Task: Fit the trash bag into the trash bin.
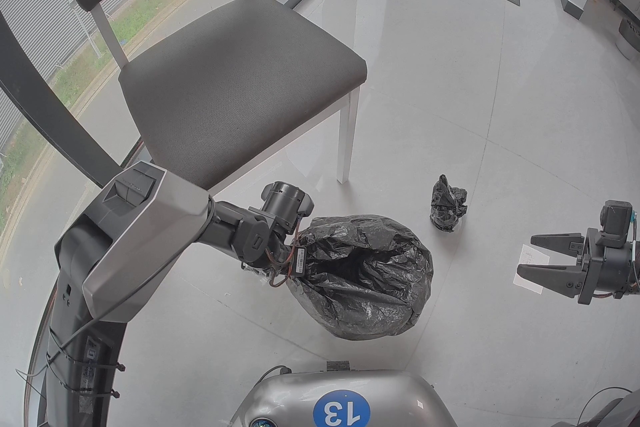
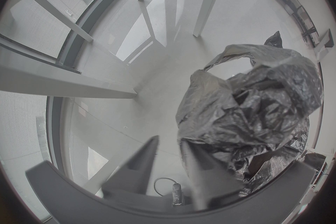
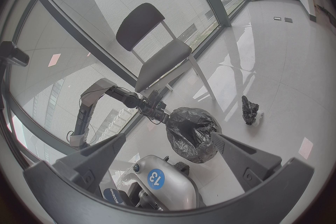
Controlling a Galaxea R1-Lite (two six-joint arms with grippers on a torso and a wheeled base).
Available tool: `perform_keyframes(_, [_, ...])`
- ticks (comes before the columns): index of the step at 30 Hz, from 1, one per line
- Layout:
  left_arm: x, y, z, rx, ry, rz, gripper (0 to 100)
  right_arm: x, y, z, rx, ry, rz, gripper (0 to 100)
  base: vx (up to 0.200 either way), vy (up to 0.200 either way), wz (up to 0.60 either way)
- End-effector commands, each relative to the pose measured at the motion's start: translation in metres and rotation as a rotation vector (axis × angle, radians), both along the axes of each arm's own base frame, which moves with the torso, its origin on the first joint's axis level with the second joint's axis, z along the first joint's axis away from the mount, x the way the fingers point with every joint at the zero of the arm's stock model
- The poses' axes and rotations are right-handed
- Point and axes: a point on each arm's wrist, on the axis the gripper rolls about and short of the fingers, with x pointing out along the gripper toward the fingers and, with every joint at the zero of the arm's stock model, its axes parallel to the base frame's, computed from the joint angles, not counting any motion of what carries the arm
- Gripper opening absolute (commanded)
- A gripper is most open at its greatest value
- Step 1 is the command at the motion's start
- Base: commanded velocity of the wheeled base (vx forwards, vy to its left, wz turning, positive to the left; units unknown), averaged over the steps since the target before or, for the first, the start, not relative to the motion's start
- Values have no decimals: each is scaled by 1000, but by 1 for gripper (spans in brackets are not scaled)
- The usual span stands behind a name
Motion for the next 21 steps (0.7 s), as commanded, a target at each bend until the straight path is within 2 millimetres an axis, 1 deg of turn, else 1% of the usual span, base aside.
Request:
perform_keyframes(1, [0,0,14,-16,-30,6,100,0,0,0,-1,0,1,100,0,0,0])
perform_keyframes(2, [-1,0,20,-21,-40,4,100,0,0,0,0,2,1,100,0,0,0])
perform_keyframes(3, [-1,-1,21,-23,-42,3,100,0,0,0,-1,0,1,100,0,0,0])
perform_keyframes(4, [-4,-1,33,-36,-63,-1,100,0,0,0,0,2,1,100,0,0,0])
perform_keyframes(5, [-4,-2,33,-37,-65,-2,100,0,0,0,0,2,-1,100,0,0,0])
perform_keyframes(6, [-8,-2,46,-50,-86,-5,100,0,0,0,0,2,-1,100,0,0,0])
perform_keyframes(8, [-11,-3,54,-58,-98,-8,100,0,0,0,0,2,1,100,0,0,0])
perform_keyframes(14, [-16,4,62,-64,-102,12,100,-1,0,-3,-1,12,-1,100,0,0,0])
perform_keyframes(16, [-19,7,56,-52,-78,17,100,-1,0,-4,-1,17,1,100,0,0,0])
perform_keyframes(17, [-21,12,50,-32,-63,18,100,-1,0,-4,-1,18,-1,100,0,0,0])
perform_keyframes(18, [-19,12,54,-44,-79,25,100,-2,0,-5,-1,18,1,100,0,0,0])
perform_keyframes(20, [-18,5,75,-91,-130,38,100,-3,0,-5,-1,18,-1,100,0,0,0])
perform_keyframes(21, [-21,1,85,-115,-151,39,100,-4,-1,-6,-2,23,-2,100,0,0,0])
